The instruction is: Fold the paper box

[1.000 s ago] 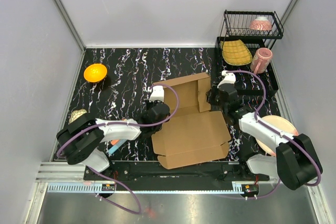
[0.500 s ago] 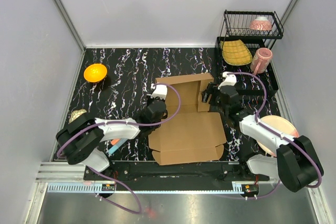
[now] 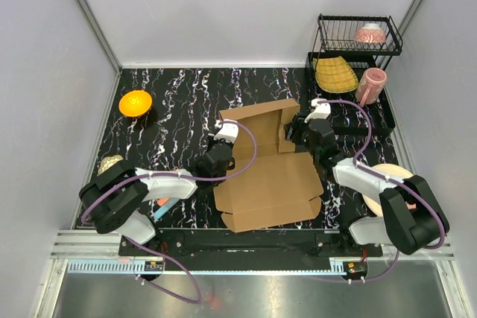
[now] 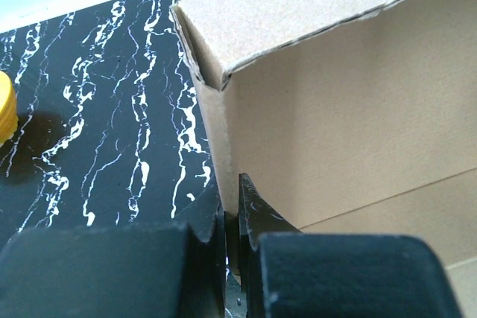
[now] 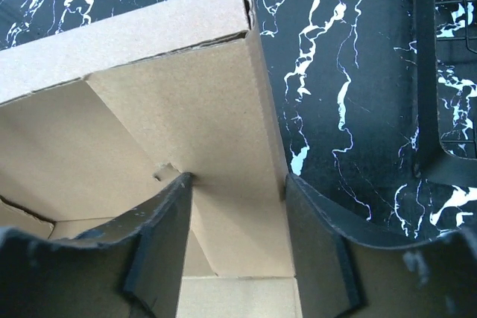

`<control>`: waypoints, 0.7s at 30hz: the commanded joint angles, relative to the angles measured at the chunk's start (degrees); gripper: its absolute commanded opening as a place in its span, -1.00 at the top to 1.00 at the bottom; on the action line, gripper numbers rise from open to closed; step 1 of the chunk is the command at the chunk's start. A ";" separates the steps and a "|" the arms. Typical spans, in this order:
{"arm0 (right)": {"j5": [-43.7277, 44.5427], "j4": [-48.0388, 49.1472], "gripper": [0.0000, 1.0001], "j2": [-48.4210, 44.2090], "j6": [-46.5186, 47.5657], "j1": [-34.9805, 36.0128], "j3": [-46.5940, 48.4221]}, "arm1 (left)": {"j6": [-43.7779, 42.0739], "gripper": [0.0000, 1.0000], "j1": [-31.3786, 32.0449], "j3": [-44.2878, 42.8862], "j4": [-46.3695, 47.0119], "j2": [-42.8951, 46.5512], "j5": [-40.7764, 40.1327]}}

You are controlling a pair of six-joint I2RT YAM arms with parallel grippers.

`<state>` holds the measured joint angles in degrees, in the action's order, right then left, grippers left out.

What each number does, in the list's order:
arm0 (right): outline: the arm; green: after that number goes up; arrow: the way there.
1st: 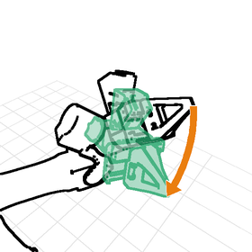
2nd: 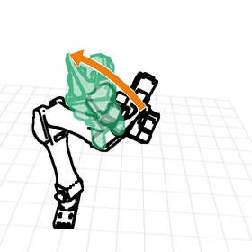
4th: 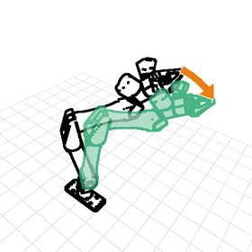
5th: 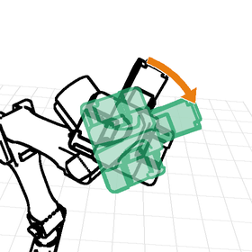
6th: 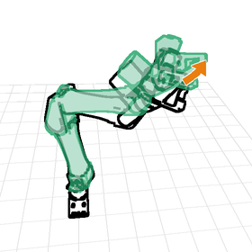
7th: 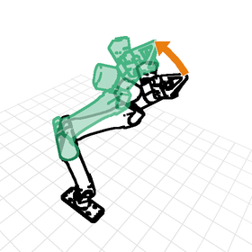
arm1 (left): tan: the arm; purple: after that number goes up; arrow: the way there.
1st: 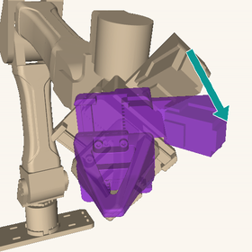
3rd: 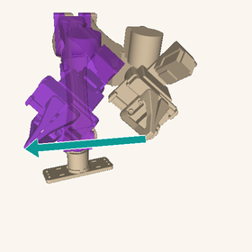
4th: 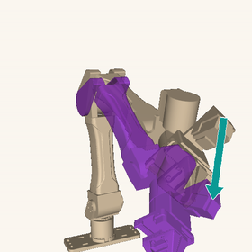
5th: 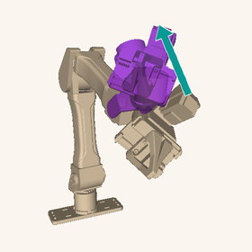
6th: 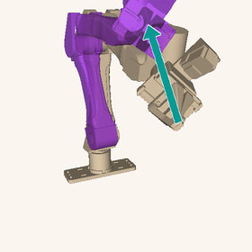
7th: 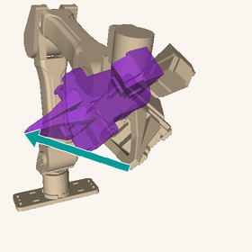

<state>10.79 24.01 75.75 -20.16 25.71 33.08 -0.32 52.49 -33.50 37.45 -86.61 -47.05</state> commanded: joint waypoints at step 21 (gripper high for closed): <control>0.99 0.69 -0.43 -2.70 0.30 -0.23 -0.38 | -4.34 1.00 -10.64 -3.24 -7.91 7.41 30.59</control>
<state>10.74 25.67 76.75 -18.70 25.71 32.42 -4.27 44.14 -34.61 35.48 -82.30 -33.52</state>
